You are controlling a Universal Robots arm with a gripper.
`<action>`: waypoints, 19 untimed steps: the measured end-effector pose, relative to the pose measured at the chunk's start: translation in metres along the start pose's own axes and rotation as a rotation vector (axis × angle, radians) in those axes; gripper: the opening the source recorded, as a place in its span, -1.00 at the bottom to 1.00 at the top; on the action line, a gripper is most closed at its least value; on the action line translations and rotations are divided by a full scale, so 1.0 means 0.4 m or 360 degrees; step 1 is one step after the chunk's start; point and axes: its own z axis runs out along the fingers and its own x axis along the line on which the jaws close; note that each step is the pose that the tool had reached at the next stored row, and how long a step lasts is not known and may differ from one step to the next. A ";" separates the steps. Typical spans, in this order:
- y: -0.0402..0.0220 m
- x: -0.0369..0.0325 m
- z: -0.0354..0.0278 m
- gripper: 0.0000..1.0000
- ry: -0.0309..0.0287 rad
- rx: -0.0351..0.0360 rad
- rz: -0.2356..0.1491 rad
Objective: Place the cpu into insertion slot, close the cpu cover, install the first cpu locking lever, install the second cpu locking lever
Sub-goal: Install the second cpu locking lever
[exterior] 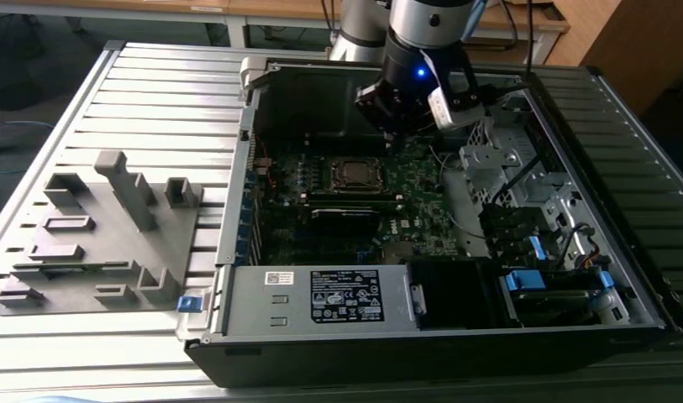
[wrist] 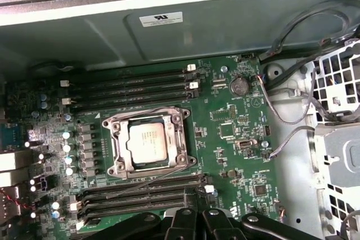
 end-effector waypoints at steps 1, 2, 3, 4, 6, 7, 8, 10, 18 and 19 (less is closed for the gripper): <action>0.000 0.001 0.000 -0.79 0.00000 0.0000 0.0000; 0.000 0.001 0.000 -0.79 0.00000 0.0000 0.0000; 0.000 0.002 0.000 -0.79 0.00000 0.0000 0.0000; 0.000 0.003 0.000 -0.79 -0.00001 0.0000 0.0000; -0.001 0.004 0.000 -0.79 0.00000 0.0000 0.0000; -0.001 0.005 0.000 -0.79 0.00000 0.0000 0.0000; -0.001 0.005 0.000 -0.79 -0.00001 0.0000 0.0000; -0.001 0.007 0.001 -0.79 0.00000 0.0000 0.0000; -0.002 0.013 0.001 -0.79 0.00000 0.0000 0.0000; -0.002 0.013 0.001 -0.79 0.00000 0.0000 0.0000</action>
